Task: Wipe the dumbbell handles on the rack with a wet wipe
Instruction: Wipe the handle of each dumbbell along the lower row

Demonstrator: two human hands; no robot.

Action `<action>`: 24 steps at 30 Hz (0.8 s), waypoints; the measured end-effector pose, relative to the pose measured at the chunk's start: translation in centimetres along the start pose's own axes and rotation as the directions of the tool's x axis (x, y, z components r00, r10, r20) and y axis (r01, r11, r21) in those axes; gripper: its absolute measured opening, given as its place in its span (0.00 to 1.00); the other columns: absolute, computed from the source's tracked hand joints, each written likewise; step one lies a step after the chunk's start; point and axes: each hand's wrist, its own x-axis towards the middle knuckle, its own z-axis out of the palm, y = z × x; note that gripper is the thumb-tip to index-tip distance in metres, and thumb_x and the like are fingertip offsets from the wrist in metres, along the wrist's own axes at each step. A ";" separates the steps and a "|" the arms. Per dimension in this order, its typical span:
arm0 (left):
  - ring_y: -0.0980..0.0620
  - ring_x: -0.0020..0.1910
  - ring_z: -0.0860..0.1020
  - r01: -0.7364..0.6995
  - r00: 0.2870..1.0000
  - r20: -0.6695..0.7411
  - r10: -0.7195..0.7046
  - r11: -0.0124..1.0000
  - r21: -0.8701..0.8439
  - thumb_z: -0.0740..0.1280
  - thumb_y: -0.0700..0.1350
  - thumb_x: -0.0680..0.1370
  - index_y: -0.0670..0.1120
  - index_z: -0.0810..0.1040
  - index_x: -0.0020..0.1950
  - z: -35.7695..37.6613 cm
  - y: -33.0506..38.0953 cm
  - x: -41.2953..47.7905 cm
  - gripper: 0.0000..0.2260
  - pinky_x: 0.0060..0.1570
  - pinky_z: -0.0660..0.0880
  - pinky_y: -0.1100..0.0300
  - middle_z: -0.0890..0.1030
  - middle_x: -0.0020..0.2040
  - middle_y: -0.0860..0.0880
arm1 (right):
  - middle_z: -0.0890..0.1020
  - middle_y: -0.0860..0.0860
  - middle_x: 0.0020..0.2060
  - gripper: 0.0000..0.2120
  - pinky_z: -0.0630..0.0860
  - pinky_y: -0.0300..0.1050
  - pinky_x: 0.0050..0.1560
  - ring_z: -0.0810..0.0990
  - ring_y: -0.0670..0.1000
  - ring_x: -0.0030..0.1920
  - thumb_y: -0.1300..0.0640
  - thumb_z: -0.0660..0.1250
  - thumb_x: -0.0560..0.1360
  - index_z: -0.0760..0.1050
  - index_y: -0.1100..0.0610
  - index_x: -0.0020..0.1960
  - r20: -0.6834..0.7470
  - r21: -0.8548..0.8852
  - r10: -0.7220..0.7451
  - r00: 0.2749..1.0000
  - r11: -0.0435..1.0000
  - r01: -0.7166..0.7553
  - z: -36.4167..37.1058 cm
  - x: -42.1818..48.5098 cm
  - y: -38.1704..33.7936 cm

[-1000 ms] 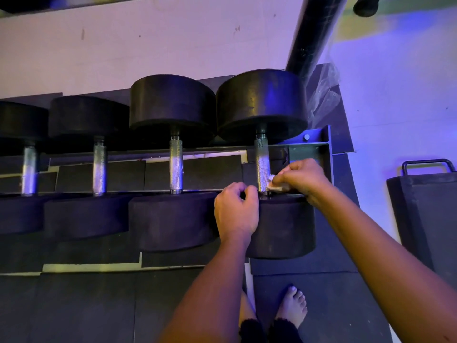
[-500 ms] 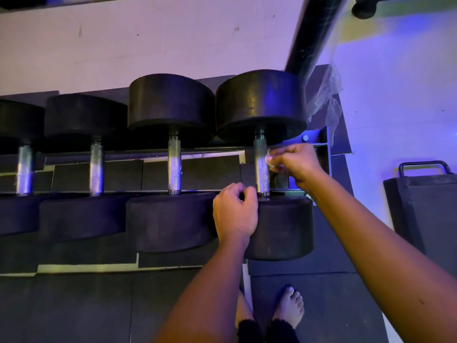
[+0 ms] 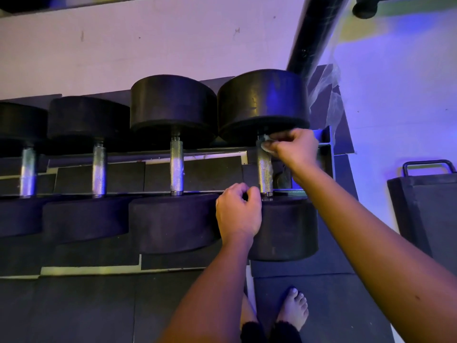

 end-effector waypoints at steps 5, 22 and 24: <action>0.51 0.36 0.75 -0.017 1.000 -0.008 0.017 1.000 -0.002 0.59 0.50 0.72 0.45 0.78 0.33 0.0 0.0 0.0 0.14 0.36 0.74 0.53 0.78 0.32 0.50 | 0.85 0.54 0.41 0.05 0.78 0.44 0.50 0.82 0.53 0.46 0.58 0.75 0.68 0.83 0.56 0.44 -0.041 -0.323 -0.175 0.984 0.934 0.152 0.9 -1.0 0.1; 0.44 0.37 0.78 -0.016 0.999 -0.032 0.017 1.000 0.016 0.61 0.49 0.74 0.43 0.80 0.35 -0.4 0.8 -0.7 0.14 0.35 0.74 0.51 0.80 0.32 0.45 | 0.84 0.57 0.43 0.06 0.75 0.43 0.49 0.82 0.55 0.46 0.58 0.73 0.71 0.84 0.58 0.47 0.031 -0.335 -0.352 0.935 0.878 0.342 -0.4 -3.2 -0.5; 0.43 0.37 0.78 -0.021 0.999 -0.034 0.021 1.000 0.012 0.61 0.50 0.74 0.42 0.80 0.35 -0.4 0.7 -0.7 0.15 0.34 0.74 0.50 0.80 0.32 0.45 | 0.84 0.58 0.44 0.05 0.76 0.45 0.50 0.81 0.58 0.47 0.60 0.71 0.72 0.83 0.59 0.47 0.071 -0.401 -0.371 0.926 0.839 0.367 0.2 -2.8 -0.7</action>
